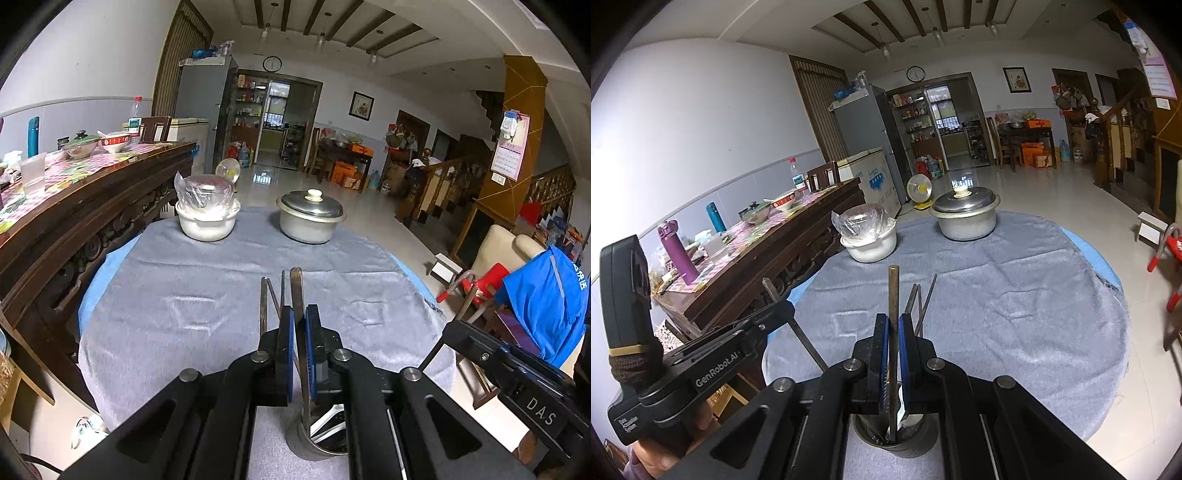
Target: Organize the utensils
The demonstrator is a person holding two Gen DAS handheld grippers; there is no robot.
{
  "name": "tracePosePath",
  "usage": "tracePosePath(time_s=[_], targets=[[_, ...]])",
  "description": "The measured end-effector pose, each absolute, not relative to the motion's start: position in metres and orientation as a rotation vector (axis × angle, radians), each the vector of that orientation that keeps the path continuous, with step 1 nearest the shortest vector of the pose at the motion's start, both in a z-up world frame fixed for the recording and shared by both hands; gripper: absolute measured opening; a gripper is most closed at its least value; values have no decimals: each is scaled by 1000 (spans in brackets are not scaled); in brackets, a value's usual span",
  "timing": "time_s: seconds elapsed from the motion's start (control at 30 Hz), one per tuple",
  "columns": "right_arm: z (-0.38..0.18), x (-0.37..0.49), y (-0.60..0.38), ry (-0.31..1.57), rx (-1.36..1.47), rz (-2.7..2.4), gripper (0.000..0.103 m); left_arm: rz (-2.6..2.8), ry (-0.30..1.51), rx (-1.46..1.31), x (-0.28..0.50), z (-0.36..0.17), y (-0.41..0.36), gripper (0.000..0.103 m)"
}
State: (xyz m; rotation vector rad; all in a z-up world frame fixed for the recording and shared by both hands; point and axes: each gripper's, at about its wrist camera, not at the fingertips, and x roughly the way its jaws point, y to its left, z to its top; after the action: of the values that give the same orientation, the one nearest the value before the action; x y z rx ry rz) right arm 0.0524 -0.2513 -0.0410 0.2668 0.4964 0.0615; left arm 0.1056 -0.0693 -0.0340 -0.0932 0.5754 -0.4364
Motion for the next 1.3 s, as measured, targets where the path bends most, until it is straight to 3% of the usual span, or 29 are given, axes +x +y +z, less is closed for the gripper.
tracePosePath(time_s=[0.43, 0.6, 0.73, 0.8, 1.3], targets=[[-43, 55, -250, 502, 285, 64, 8, -433, 615, -93, 111, -41, -68, 9], [-43, 53, -255, 489, 311, 62, 8, -422, 613, -92, 112, -42, -66, 34], [-41, 49, -260, 467, 337, 57, 10, -404, 596, -77, 109, -40, -65, 40], [-40, 48, -264, 469, 345, 46, 15, -399, 593, -80, 109, -40, -64, 49], [-51, 48, -289, 497, 410, -19, 15, -330, 626, -106, 122, -49, -44, 55]])
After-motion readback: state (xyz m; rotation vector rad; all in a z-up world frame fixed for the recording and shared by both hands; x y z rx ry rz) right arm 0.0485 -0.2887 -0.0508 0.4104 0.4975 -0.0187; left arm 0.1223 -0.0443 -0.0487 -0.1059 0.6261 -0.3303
